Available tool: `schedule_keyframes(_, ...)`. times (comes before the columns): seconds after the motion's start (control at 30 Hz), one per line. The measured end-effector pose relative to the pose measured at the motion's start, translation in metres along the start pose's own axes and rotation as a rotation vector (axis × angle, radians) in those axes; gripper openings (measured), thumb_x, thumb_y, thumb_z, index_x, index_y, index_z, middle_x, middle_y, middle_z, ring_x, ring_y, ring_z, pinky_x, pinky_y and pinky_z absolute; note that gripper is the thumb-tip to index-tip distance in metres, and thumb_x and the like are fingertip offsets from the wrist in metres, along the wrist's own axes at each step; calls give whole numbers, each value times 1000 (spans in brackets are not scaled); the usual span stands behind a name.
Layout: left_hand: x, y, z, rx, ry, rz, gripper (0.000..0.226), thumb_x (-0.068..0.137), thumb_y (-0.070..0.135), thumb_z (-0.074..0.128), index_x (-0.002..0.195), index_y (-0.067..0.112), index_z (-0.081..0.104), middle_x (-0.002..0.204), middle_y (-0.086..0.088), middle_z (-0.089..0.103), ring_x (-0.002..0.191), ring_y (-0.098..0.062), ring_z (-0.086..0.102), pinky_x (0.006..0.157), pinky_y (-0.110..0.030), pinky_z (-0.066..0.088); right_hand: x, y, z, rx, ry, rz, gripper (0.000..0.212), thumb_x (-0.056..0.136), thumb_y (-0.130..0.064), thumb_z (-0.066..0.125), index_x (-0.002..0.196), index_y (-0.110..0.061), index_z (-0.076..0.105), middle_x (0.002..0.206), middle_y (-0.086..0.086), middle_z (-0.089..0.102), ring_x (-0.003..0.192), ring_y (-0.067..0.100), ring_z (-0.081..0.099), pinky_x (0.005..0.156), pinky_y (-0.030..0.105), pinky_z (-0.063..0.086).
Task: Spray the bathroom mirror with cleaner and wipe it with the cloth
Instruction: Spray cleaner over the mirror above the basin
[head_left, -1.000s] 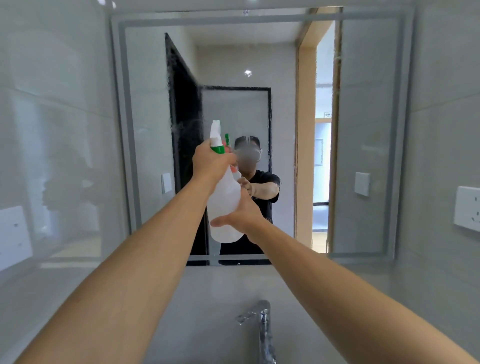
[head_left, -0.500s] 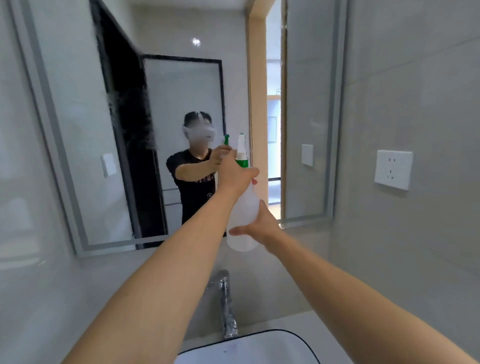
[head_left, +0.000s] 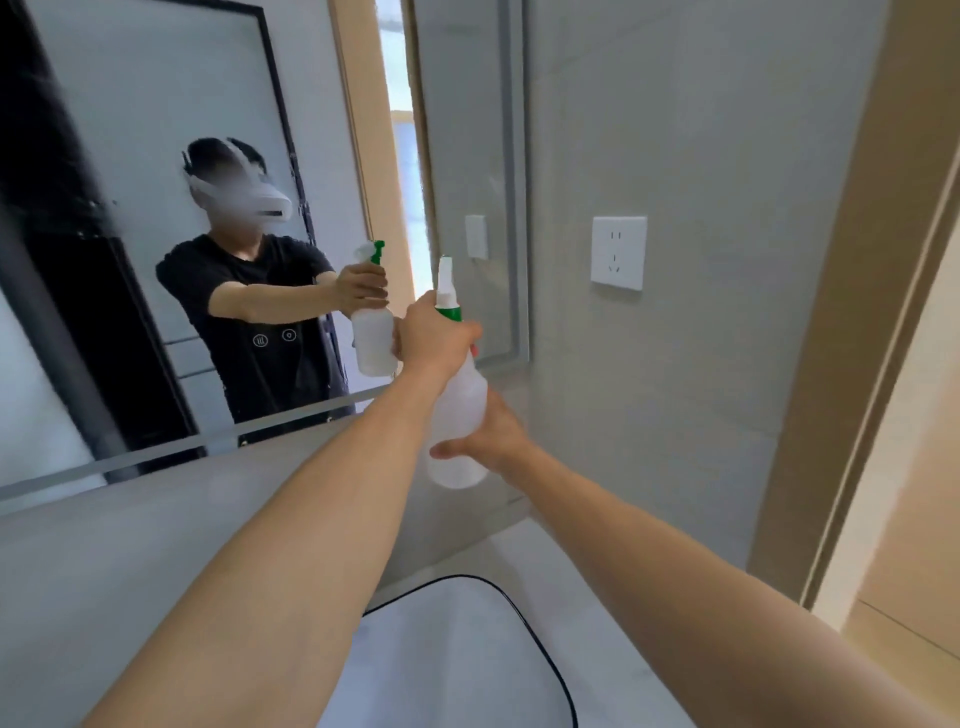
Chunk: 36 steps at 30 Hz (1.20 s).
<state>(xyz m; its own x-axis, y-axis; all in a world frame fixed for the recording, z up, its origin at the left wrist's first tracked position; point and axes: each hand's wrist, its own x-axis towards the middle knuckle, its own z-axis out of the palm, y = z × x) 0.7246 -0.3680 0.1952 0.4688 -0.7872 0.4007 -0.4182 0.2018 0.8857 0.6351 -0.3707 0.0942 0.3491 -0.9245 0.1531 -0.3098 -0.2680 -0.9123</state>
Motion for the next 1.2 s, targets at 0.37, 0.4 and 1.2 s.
schedule_keyframes(0.37,-22,-53,30,-52,-95,-100,45,75,4,75,116,10,59,93,-9,60,83,-32,68,74,-46,62,-16,55,5,-14,-39,165,103,52,-28,94,137,-26,35,128,-1,55,121,25,51,102,51,47)
schedule_keyframes(0.4,-24,-59,31,-60,-92,-113,45,75,4,75,117,10,59,93,-10,60,78,-31,69,72,-43,63,-18,60,6,-21,-52,177,102,53,-28,94,137,-26,35,128,-1,55,121,25,51,102,51,47)
schedule_keyframes(1.2,-26,-78,-125,-120,291,-145,48,70,2,72,114,17,61,101,-5,67,90,-21,69,76,-34,58,-2,-15,114,-139,-305,-82,102,57,-26,93,138,-27,33,120,-6,50,114,20,46,96,46,45)
